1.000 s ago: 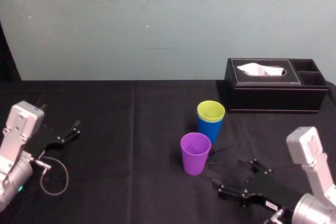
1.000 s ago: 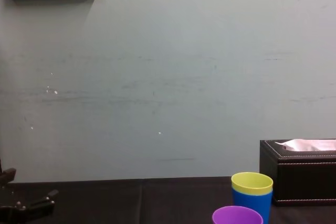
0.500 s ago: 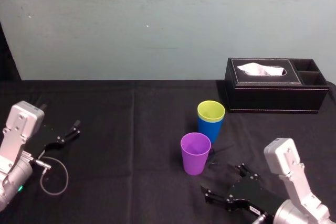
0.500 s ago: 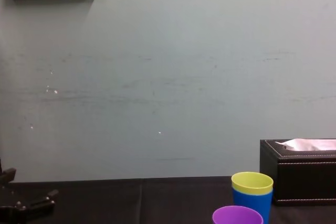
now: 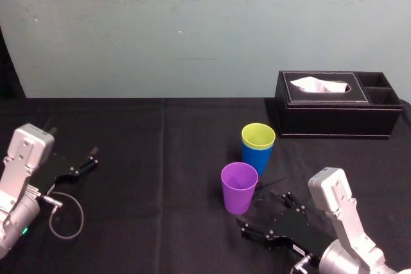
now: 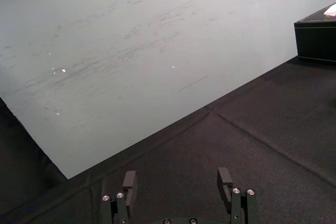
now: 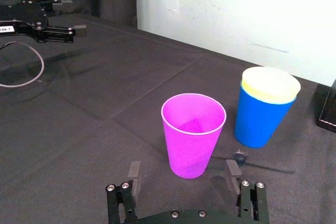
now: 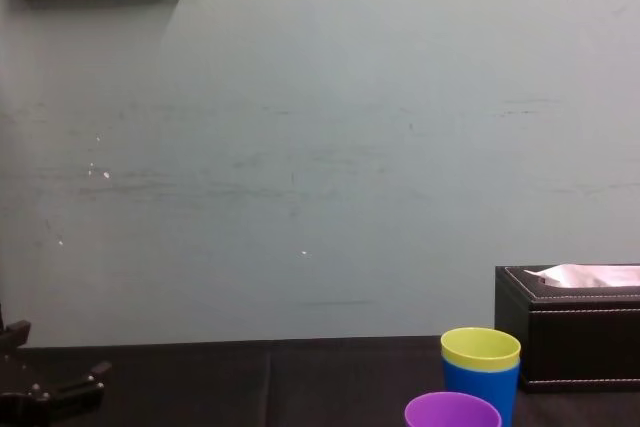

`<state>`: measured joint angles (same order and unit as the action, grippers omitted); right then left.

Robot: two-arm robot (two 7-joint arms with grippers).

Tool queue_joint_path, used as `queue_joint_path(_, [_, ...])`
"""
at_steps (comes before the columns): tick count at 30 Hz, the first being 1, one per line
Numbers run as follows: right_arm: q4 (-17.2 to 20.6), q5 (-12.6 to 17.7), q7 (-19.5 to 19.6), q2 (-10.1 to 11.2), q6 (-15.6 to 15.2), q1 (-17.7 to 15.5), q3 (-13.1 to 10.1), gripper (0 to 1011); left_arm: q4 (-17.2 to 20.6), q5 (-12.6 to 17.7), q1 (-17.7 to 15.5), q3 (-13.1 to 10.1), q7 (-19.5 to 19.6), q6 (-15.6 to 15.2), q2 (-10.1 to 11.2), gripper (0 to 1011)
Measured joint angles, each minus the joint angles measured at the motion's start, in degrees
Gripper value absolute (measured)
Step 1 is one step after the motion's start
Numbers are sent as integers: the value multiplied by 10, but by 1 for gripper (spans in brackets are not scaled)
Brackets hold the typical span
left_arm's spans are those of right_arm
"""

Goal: Stack the three plastic cups sequentially using one hand.

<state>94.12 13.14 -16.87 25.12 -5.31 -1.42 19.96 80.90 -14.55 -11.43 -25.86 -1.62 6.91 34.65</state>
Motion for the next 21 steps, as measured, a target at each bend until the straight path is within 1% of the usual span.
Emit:
queue_joint_path(5, [-14,-10,0,-14,10,5,-2,1003,0,0,0,0,0,0,0,1000])
queue_joint_path(8, [-20,-11,0,-21,14,7,-5,1003,0,0,0,0,0,0,0,1000])
queue_joint_path(12, [-33,-13,-3,-36,19,13,-8,1003,0,0,0,0,0,0,0,1001])
queue_joint_path(21, [-55,-14,-6,-59,20,23,-10,1003,0,0,0,0,0,0,0,1000])
